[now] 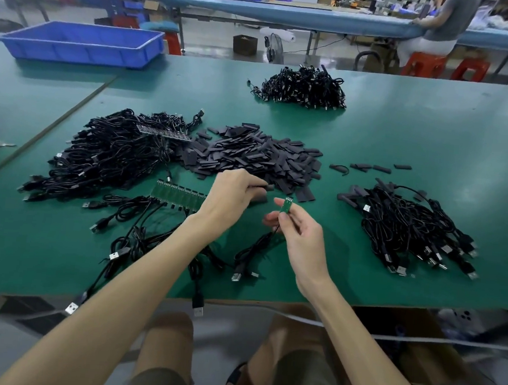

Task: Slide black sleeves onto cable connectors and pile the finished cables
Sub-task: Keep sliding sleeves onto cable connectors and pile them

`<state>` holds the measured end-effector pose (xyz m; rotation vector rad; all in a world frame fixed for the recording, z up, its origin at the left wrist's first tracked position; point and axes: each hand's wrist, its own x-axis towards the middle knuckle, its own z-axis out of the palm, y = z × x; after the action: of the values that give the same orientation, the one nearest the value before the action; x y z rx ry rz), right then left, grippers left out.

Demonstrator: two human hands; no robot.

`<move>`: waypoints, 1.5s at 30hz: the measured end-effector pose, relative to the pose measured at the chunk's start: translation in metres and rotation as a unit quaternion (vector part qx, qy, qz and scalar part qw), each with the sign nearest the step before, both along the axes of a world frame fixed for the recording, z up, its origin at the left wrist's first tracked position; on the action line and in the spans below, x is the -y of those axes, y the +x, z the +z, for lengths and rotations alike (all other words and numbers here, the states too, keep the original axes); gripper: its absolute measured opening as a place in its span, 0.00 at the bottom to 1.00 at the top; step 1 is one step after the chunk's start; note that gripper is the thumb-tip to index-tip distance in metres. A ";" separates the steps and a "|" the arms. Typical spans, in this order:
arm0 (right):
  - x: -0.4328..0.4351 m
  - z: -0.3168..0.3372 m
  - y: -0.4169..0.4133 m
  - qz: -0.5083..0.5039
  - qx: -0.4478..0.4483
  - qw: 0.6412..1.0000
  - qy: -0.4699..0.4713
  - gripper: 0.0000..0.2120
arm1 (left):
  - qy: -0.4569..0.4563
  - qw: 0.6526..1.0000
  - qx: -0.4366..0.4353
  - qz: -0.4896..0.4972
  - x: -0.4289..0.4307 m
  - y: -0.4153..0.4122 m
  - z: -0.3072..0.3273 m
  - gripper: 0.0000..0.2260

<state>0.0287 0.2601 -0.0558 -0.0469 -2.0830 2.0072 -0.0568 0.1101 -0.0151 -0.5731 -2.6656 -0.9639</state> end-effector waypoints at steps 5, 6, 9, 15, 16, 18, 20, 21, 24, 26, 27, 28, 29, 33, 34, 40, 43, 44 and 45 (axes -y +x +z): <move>-0.003 -0.002 0.000 -0.004 -0.002 1.000 0.011 0.09 | 0.160 0.982 0.092 -0.044 0.007 0.014 -0.005 0.09; -0.003 -0.002 0.000 -0.002 0.000 1.000 0.002 0.07 | 0.163 0.982 0.086 -0.050 0.008 0.016 -0.006 0.09; -0.003 -0.001 0.001 0.007 0.008 0.998 -0.055 0.06 | 0.169 0.981 0.072 -0.055 0.012 0.020 -0.009 0.08; -0.006 0.001 0.003 -0.007 0.001 0.996 -0.090 0.02 | 0.129 0.989 0.014 -0.065 0.015 0.028 -0.006 0.07; -0.006 0.001 0.004 -0.010 0.001 0.996 -0.088 0.02 | 0.125 0.990 0.006 -0.066 0.015 0.029 -0.006 0.07; -0.006 0.002 0.005 -0.014 -0.001 0.996 -0.087 0.03 | 0.112 0.991 -0.009 -0.072 0.016 0.031 -0.006 0.06; -0.006 0.003 0.005 -0.015 -0.001 0.996 -0.087 0.04 | 0.099 0.992 -0.024 -0.079 0.017 0.033 -0.005 0.06; -0.006 0.004 0.005 -0.014 0.000 0.996 -0.088 0.04 | 0.093 0.992 -0.031 -0.082 0.017 0.034 -0.005 0.06; -0.005 0.004 0.006 -0.013 0.002 0.996 -0.090 0.04 | 0.079 0.992 -0.050 -0.084 0.017 0.036 -0.003 0.06; -0.005 0.004 0.006 -0.013 0.003 0.996 -0.088 0.04 | 0.073 0.992 -0.055 -0.083 0.018 0.036 -0.002 0.06; -0.004 0.004 0.006 -0.011 0.004 0.996 -0.087 0.04 | 0.069 0.993 -0.055 -0.083 0.019 0.037 -0.002 0.06; -0.004 0.004 0.006 -0.010 0.004 0.996 -0.085 0.04 | 0.063 0.993 -0.055 -0.085 0.019 0.037 -0.002 0.06; -0.004 0.003 0.006 -0.008 0.005 0.996 -0.084 0.04 | 0.058 0.993 -0.055 -0.087 0.019 0.038 -0.002 0.06; -0.005 0.001 0.005 0.000 0.008 0.997 -0.080 0.03 | 0.031 0.992 -0.069 -0.106 0.024 0.040 0.003 0.08; -0.005 0.001 0.005 0.003 0.009 0.997 -0.078 0.03 | 0.011 0.991 -0.077 -0.113 0.026 0.040 0.005 0.08; -0.004 0.001 0.005 0.031 0.016 0.998 -0.054 0.04 | -0.067 0.982 -0.120 -0.131 0.031 0.042 0.012 0.08; -0.005 0.002 0.006 0.040 0.015 0.998 -0.047 0.05 | -0.085 0.978 -0.105 -0.157 0.034 0.039 0.016 0.09; -0.005 0.002 0.006 0.046 0.015 0.998 -0.037 0.05 | -0.090 0.976 -0.102 -0.168 0.035 0.038 0.017 0.09; -0.004 0.002 0.006 0.052 0.014 0.998 -0.025 0.05 | -0.095 0.974 -0.101 -0.177 0.036 0.038 0.018 0.09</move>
<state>0.0351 0.2645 -0.0540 0.0245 -2.0921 2.1321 -0.0190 0.0742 0.0031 -1.1551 -2.5345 -0.6876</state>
